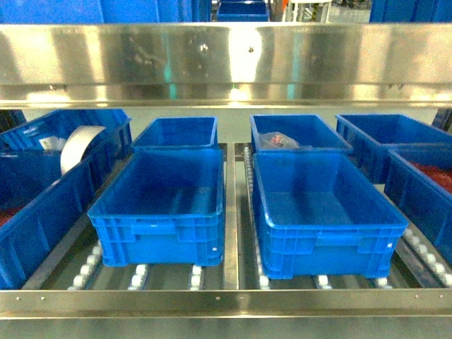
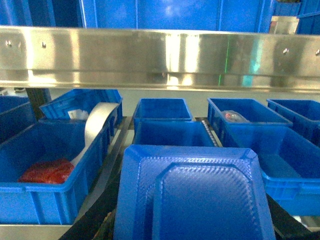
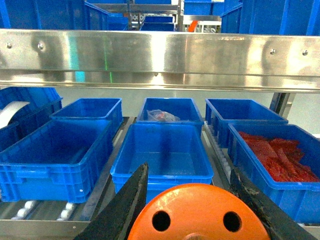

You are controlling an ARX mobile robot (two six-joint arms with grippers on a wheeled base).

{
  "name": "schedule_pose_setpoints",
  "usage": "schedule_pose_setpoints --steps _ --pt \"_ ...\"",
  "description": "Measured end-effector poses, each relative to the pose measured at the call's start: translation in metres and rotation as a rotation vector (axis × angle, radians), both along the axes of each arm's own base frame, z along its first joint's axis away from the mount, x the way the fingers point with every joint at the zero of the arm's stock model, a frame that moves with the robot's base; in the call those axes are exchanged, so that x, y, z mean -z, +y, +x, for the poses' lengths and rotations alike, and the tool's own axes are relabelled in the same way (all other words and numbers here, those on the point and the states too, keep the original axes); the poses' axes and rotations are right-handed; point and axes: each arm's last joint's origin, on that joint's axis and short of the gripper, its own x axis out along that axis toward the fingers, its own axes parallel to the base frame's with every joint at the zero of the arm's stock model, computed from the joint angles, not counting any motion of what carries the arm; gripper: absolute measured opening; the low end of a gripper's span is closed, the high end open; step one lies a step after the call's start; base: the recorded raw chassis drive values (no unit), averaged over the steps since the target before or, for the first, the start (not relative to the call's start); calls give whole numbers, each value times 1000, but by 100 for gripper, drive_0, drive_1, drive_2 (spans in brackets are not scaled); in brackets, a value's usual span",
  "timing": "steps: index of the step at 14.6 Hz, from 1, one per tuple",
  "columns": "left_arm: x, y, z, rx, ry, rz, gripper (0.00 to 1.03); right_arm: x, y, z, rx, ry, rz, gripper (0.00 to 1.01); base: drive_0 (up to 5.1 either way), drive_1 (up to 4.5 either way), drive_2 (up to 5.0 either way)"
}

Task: Sort blue parts and orange caps into right shelf containers

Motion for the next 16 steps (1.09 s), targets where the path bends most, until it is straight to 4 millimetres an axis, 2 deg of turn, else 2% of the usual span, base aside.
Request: schedule_pose_setpoints --steps 16 --pt "0 0 0 -1 2 0 44 0 0 0 0 1 0 43 0 0 0"
